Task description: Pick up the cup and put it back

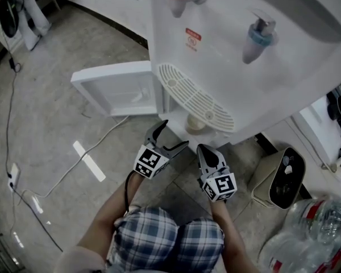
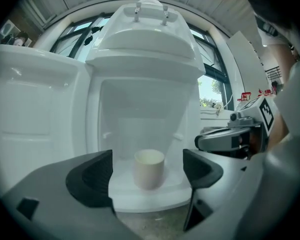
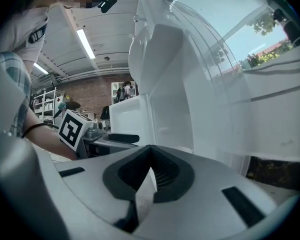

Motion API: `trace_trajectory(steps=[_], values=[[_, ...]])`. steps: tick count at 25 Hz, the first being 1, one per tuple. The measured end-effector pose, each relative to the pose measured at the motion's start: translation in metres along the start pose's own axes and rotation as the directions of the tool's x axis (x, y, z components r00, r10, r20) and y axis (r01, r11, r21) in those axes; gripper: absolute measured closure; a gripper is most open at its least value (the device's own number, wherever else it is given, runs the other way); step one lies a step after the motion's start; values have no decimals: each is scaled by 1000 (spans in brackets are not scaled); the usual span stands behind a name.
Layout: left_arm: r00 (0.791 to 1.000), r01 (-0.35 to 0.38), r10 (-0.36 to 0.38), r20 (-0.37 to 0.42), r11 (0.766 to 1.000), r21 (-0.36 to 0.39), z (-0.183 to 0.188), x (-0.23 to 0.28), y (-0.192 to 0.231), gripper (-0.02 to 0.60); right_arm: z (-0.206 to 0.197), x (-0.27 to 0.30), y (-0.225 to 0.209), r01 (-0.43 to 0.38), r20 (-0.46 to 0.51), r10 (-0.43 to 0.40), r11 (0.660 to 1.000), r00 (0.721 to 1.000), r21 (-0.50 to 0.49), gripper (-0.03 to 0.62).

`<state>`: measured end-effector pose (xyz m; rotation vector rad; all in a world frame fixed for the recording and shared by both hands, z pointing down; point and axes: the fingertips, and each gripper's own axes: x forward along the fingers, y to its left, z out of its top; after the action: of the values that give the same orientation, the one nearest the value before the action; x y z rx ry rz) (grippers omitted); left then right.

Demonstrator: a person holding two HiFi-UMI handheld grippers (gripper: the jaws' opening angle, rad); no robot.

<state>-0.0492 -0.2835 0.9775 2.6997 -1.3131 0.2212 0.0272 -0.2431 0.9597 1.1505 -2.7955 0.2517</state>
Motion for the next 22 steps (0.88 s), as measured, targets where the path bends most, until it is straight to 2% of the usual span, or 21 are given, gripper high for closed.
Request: trace_trajectory(steps=[6,9,12,22], values=[[1000,-16,15,-17,999,-28,-17,18,5,161,0,-1,-7,17,3,-17,1000,1000,10,577],[999,-20,19,-37,1000,-14,-28,32,9,161,0,1,-9,24,1,-24,1000,1000,8,577],[998,-8,9,-61,1000,12,-37,48,5,161,0,0,-9,25,-3,-25,1000,1000,8,577],[992,53,-50,-118,998,21,-55,89,-4,161,4,-5,-15,37,15,-38,999,999,21,577]])
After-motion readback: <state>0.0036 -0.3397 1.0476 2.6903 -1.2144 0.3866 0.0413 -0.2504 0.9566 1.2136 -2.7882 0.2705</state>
